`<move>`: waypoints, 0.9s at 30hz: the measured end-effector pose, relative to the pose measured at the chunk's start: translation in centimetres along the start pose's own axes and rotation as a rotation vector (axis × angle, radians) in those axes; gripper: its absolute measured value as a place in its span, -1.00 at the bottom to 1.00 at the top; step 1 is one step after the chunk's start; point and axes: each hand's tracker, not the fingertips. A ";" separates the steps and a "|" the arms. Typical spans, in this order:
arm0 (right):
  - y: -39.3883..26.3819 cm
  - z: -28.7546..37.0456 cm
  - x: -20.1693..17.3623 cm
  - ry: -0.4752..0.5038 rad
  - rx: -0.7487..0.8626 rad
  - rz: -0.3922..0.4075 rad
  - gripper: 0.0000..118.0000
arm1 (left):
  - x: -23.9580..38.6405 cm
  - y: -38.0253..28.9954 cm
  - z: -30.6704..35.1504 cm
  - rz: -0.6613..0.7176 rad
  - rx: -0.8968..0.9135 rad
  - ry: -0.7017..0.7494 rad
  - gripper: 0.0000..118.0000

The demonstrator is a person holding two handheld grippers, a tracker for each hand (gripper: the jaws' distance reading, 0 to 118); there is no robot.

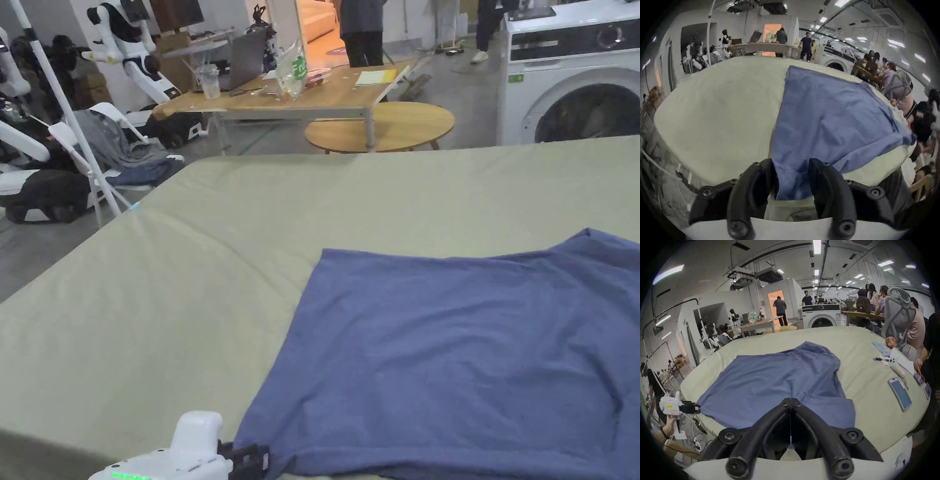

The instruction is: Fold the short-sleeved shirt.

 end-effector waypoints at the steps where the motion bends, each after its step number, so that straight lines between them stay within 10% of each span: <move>1: 0.0 0.4 0.6 -0.013 0.000 -0.006 -1.00 | 0.5 -0.1 0.3 -0.035 0.001 -0.003 -0.48; 4: -0.2 1.4 2.6 -0.059 -0.008 -0.022 -1.00 | 0.8 0.3 -0.4 -0.035 -0.038 -0.018 -1.00; 9: -1.0 3.2 6.2 -0.137 -0.074 -0.001 -1.00 | 0.8 0.9 -0.2 -0.022 -0.065 0.002 -1.00; 11: -1.6 3.3 7.8 -0.162 -0.145 0.025 -0.52 | 0.8 1.1 -0.3 -0.019 -0.074 -0.002 -1.00; 13: -2.6 2.9 9.5 -0.166 -0.233 0.021 -0.45 | 1.3 1.2 0.1 -0.014 -0.081 -0.005 -1.00; 27: -5.5 -0.3 9.1 -0.016 -0.412 0.017 -0.01 | 2.7 1.3 1.1 0.017 -0.077 0.011 -1.00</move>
